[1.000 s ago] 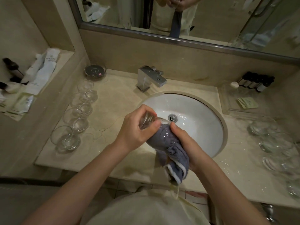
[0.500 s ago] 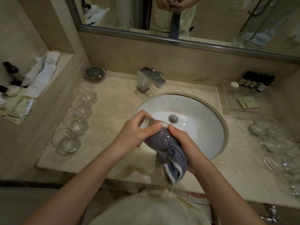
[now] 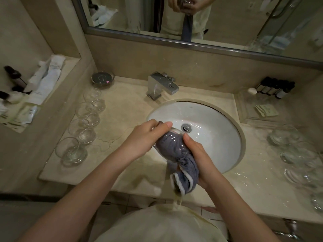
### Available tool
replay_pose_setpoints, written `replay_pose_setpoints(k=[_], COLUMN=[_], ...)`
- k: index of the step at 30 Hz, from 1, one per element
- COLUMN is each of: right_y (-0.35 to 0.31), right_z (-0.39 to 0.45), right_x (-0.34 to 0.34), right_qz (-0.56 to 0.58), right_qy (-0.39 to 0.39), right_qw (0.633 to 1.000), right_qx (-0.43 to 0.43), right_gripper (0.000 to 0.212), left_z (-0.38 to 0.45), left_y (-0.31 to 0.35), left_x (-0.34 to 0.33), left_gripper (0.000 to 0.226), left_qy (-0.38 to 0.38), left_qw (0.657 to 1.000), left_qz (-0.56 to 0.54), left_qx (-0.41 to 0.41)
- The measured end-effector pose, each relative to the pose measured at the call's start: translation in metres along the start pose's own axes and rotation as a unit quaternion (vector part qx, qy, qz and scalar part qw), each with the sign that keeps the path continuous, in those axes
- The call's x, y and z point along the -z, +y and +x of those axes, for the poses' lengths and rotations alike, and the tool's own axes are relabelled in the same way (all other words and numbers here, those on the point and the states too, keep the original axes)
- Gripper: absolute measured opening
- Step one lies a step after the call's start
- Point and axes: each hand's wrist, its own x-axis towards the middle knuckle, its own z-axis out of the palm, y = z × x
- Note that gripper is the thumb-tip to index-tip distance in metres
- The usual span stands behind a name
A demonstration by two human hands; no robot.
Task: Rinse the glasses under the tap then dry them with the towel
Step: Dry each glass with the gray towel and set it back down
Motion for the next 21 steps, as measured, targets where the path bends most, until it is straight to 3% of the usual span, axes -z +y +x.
replay_pose_setpoints(k=[3,6,9,11,13,15,17,19,21], right_y=[-0.001,-0.004,-0.002,0.001,0.0,-0.003,-0.006,-0.004,-0.001], right_z=[0.0,-0.002,0.0,0.001,0.001,0.0,0.0,0.0,0.0], right_x=[0.001,0.002,0.0,-0.003,-0.008,-0.011,-0.013,-0.013,-0.012], right_qz=[0.063,0.056,-0.033,-0.088,-0.083,-0.03,0.048,0.098,0.111], right_qy=[-0.001,-0.009,-0.016,-0.016,-0.029,-0.047,-0.045,-0.033,-0.025], right_qw=[0.994,0.994,0.999,0.996,0.996,0.998,0.993,0.984,0.98], right_qx=[-0.084,-0.09,-0.005,0.022,0.017,-0.022,-0.098,-0.146,-0.16], right_gripper=[0.052,0.049,0.036,0.032,0.038,0.044,0.049,0.049,0.048], left_z=[-0.004,-0.009,-0.008,-0.006,-0.005,-0.006,-0.01,-0.01,-0.009], left_y=[-0.012,-0.018,-0.014,-0.009,-0.01,-0.015,-0.024,-0.037,-0.045], left_x=[0.002,0.006,0.006,0.006,0.002,0.0,-0.001,0.001,0.003], left_gripper=[0.052,0.051,0.052,0.062,0.052,0.035,0.031,0.038,0.04], left_qy=[-0.023,-0.058,-0.102,-0.082,-0.039,0.0,0.062,0.116,0.109], left_qw=[0.996,0.991,0.988,0.984,0.99,0.996,0.992,0.948,0.927], left_qz=[-0.009,-0.023,-0.113,-0.108,-0.083,-0.076,-0.023,0.085,0.111], left_qx=[-0.09,-0.118,0.026,0.113,0.105,0.04,-0.108,-0.285,-0.342])
